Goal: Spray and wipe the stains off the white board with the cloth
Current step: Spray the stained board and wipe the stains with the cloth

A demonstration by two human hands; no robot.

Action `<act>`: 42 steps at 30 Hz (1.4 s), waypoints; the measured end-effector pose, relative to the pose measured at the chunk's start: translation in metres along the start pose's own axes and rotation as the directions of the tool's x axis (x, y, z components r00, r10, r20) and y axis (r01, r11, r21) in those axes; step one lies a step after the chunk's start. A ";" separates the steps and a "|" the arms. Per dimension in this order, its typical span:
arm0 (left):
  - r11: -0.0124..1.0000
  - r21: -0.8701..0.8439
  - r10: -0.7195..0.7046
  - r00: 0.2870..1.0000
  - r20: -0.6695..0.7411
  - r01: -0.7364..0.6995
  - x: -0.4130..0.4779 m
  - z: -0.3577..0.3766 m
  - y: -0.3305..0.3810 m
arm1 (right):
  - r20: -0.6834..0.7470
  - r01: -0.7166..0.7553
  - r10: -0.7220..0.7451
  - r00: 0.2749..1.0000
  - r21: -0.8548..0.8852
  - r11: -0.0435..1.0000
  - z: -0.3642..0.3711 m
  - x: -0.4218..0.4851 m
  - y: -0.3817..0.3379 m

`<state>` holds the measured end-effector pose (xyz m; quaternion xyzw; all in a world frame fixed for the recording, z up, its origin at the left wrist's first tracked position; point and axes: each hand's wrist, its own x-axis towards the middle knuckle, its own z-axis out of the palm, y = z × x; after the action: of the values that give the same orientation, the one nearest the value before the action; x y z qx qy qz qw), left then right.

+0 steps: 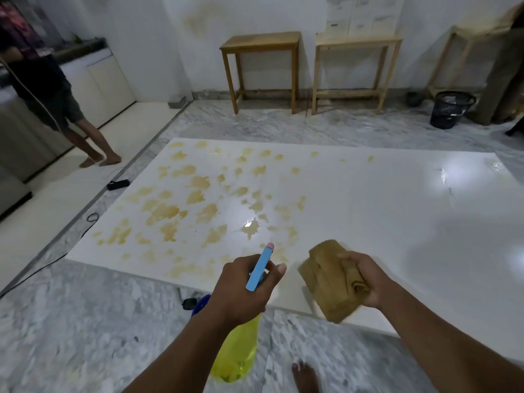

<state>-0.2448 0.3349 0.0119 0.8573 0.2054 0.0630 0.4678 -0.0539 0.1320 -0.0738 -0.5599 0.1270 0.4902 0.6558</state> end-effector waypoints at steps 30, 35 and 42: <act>1.000 0.026 -0.015 0.975 0.221 0.010 0.273 0.060 0.016 | 0.060 0.015 -0.579 0.813 -0.996 -0.082 -0.108 0.272 -0.163; 0.998 0.056 0.011 0.978 0.210 -0.024 0.217 0.033 0.013 | 0.116 0.033 -0.639 0.760 -0.989 -0.141 -0.087 0.204 -0.061; 0.999 0.015 0.026 0.986 0.165 -0.029 0.081 -0.012 -0.007 | 0.128 0.071 -0.620 0.774 -0.991 -0.115 -0.033 0.097 0.092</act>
<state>-0.1774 0.3810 0.0060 0.8663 0.1548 -0.0033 0.4748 -0.0667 0.1425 -0.2104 -0.9430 -0.2831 0.1108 0.1354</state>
